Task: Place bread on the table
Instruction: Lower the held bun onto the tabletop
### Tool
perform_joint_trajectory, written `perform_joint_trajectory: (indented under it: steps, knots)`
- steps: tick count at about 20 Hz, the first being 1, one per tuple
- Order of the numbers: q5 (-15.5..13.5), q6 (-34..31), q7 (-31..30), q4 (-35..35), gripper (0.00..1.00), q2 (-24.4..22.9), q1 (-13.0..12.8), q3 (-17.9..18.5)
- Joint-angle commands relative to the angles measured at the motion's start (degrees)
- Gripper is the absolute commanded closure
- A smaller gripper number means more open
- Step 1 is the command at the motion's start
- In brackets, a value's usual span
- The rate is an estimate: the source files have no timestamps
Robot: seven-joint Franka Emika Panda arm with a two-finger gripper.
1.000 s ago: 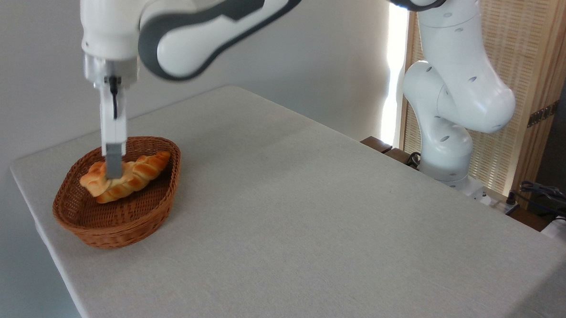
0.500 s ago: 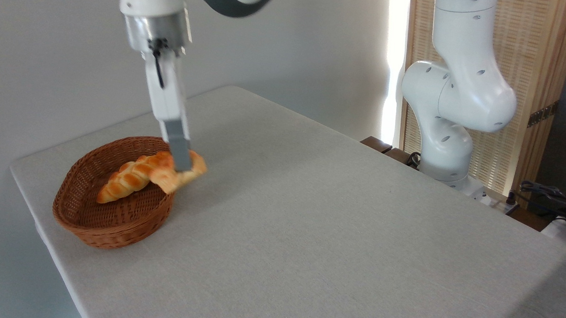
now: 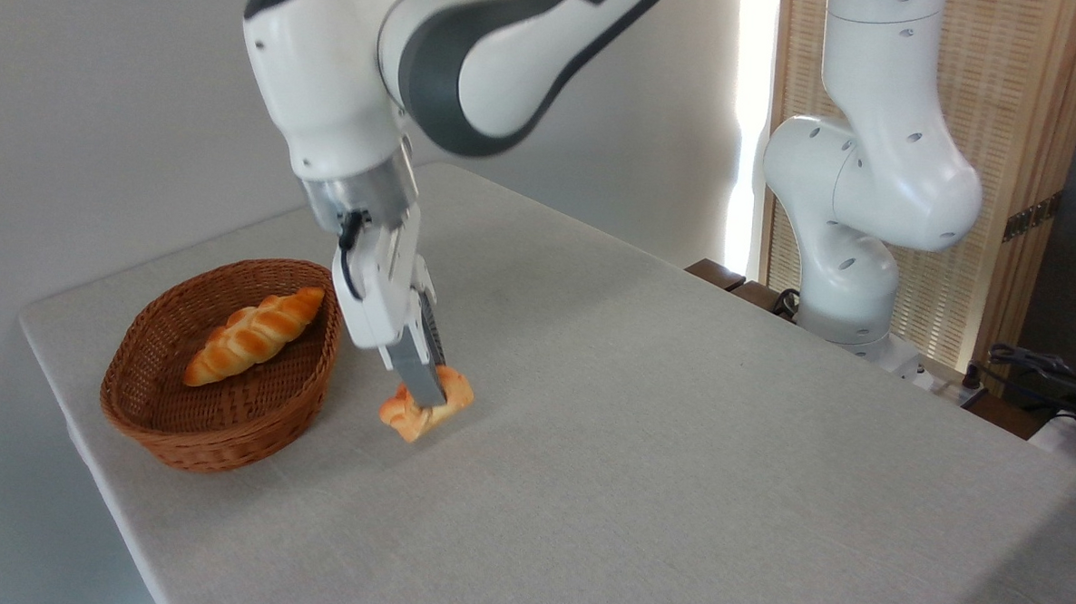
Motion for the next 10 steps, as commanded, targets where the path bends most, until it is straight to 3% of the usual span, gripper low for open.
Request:
perform_joint_trajectory:
  steps: [1,2,10]
  knots:
    - [0.96,1.98,1.96,-1.36,0.1,0.24,-0.3,0.14]
    - [0.96,1.98,1.97,-1.36,0.0,0.33,-0.3,0.14]
    - [0.87,0.23,1.7,-1.1,0.0,0.16,-0.04,0.23]
